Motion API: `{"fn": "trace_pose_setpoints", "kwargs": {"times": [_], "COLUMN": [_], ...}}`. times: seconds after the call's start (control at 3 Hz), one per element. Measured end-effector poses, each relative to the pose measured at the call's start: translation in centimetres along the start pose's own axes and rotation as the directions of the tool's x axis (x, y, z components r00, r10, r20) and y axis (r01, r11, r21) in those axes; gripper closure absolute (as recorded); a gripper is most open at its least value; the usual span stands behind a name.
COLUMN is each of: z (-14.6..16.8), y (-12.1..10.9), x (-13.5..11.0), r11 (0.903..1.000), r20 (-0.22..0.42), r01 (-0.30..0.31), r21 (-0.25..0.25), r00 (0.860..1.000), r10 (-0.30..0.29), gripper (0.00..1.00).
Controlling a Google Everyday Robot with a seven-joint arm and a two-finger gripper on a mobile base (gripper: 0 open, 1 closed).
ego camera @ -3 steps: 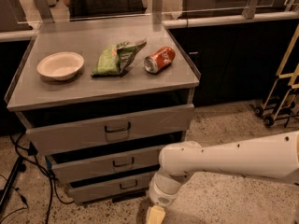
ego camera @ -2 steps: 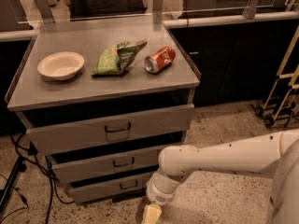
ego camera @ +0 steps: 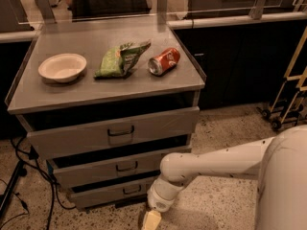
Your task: Open bottom drawer
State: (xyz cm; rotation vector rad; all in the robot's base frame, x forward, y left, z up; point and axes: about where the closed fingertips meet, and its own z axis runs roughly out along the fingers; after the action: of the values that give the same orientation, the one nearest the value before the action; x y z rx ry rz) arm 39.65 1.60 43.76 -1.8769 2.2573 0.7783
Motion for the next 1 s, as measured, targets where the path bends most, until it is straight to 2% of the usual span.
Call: {"fn": "trace_pose_setpoints", "kwargs": {"times": [0.33, 0.67, 1.0], "z": [0.8, 3.7, 5.4], "y": [0.8, -0.3, -2.4], "x": [0.7, 0.4, 0.2], "r11": [0.9995, 0.9979, 0.9977], "r20": [0.032, 0.068, 0.088], "r01": [-0.022, -0.031, -0.034], "r21": [-0.024, -0.057, -0.059], "r00": [0.999, 0.997, 0.995], "r10": [0.023, 0.035, 0.039], "gripper": [0.00, 0.00, 0.00]}}
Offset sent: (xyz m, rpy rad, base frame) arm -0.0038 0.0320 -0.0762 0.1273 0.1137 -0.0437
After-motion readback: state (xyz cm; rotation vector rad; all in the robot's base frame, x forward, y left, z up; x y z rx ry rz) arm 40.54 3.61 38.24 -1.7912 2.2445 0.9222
